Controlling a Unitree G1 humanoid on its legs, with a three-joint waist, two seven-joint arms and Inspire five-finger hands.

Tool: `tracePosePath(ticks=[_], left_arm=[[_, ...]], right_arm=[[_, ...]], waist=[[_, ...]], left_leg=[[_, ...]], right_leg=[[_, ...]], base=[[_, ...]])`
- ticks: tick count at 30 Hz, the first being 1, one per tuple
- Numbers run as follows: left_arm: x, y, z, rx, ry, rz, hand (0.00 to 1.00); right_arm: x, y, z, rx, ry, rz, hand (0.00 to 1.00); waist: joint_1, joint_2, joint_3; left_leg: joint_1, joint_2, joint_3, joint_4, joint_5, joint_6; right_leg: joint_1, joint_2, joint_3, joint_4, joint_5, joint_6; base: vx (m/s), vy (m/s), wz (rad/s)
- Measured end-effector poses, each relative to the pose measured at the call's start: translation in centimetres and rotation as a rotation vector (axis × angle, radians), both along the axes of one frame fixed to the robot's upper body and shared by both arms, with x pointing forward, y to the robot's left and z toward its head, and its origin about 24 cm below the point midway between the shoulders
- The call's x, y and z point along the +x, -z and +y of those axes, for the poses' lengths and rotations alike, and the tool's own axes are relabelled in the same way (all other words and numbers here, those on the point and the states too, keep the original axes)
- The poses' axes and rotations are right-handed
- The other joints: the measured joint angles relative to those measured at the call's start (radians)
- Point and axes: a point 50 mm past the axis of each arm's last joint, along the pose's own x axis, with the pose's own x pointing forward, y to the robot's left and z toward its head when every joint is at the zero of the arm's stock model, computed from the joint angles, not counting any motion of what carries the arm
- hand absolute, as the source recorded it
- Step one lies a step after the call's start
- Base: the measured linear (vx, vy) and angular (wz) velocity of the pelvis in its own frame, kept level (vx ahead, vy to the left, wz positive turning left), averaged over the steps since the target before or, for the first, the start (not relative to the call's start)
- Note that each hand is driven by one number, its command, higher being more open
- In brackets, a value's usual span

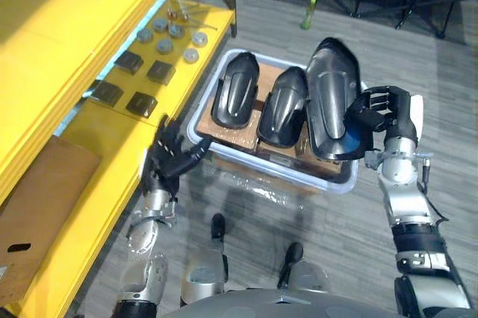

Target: Walk over and take three plastic housings, then place them on the shelf

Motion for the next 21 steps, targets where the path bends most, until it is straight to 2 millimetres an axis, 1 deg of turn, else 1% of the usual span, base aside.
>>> tracePosePath(ticks=[1, 2, 4, 6, 8, 11, 14, 18, 21], left_arm=[[0.2, -0.6, -0.4, -0.001, 0.023, -0.029, 1.0], [0.4, -0.7, -0.7, -0.001, 0.039, -0.038, 1.0], [0.5, -0.6, -1.8, -0.008, 0.095, -0.028, 1.0], [0.6, 0.0, -3.1, -0.01, 0.169, 0.015, 1.0], [1.0, 0.9, -4.9, -0.011, 0.267, 0.083, 1.0], [1.7, 2.1, -6.3, -0.001, 0.341, 0.176, 1.0], [2.1, 2.9, -6.7, 0.009, 0.352, 0.226, 1.0], [2.1, 3.3, -6.6, 0.007, 0.341, 0.259, 1.0], [2.2, 4.0, -6.5, -0.037, 0.324, 0.297, 1.0]], right_arm=[[0.0, -0.3, 0.5, -0.023, -0.01, -0.017, 0.0], [0.1, -0.4, 0.7, -0.036, -0.017, -0.028, 0.0], [0.2, -0.7, 1.6, -0.047, -0.053, -0.053, 0.0], [0.4, -0.8, 2.5, -0.055, -0.094, -0.062, 0.0], [0.6, -0.7, 3.8, -0.053, -0.151, -0.072, 0.0], [0.8, -0.5, 5.3, -0.062, -0.232, -0.066, 0.0], [0.8, -0.3, 6.1, -0.066, -0.27, -0.063, 0.0], [0.8, 0.0, 6.9, -0.071, -0.301, -0.052, 0.0], [0.7, 0.1, 7.9, -0.066, -0.342, -0.072, 0.0]], waist=[[-0.001, 0.0, -0.016], [-0.001, 0.0, -0.016], [-0.002, -0.003, -0.03], [-0.005, -0.006, -0.053], [-0.011, -0.007, -0.074], [-0.025, -0.01, -0.089], [-0.024, -0.01, -0.097], [-0.024, -0.01, -0.118], [-0.023, -0.012, -0.137]], left_leg=[[0.004, 0.001, 0.004, 0.0, 0.0, 0.0], [0.013, 0.001, 0.007, 0.0, -0.001, 0.0], [0.034, 0.002, 0.02, -0.004, -0.009, -0.001], [0.035, 0.003, 0.032, -0.005, -0.011, -0.001], [0.035, 0.003, 0.044, -0.005, -0.012, -0.002], [0.037, 0.003, 0.053, -0.005, -0.009, 0.001], [0.041, 0.003, 0.062, -0.005, -0.008, 0.001], [0.042, 0.005, 0.063, -0.005, -0.007, -0.001], [0.042, 0.004, 0.063, -0.006, -0.001, 0.0]], right_leg=[[0.006, 0.001, 0.002, -0.009, 0.005, 0.005], [0.016, 0.002, 0.003, -0.014, 0.007, 0.005], [0.029, 0.002, 0.015, -0.015, 0.007, 0.005], [0.027, 0.004, 0.025, -0.027, 0.016, 0.006], [0.028, 0.007, 0.036, -0.049, 0.033, 0.005], [0.028, 0.008, 0.043, -0.055, 0.043, 0.005], [0.029, 0.012, 0.054, -0.064, 0.051, 0.002], [0.028, 0.015, 0.056, -0.065, 0.053, -0.001], [0.029, 0.016, 0.056, -0.065, 0.054, -0.002]], base=[[-0.01, -0.009, -0.07], [-0.03, -0.009, -0.09], [-0.06, -0.002, -0.16], [-0.05, 0.007, -0.19], [-0.05, 0.01, -0.16], [-0.05, 0.008, -0.09], [-0.04, 0.004, -0.11], [-0.02, -0.002, -0.01], [0.0, 0.0, 0.0]])
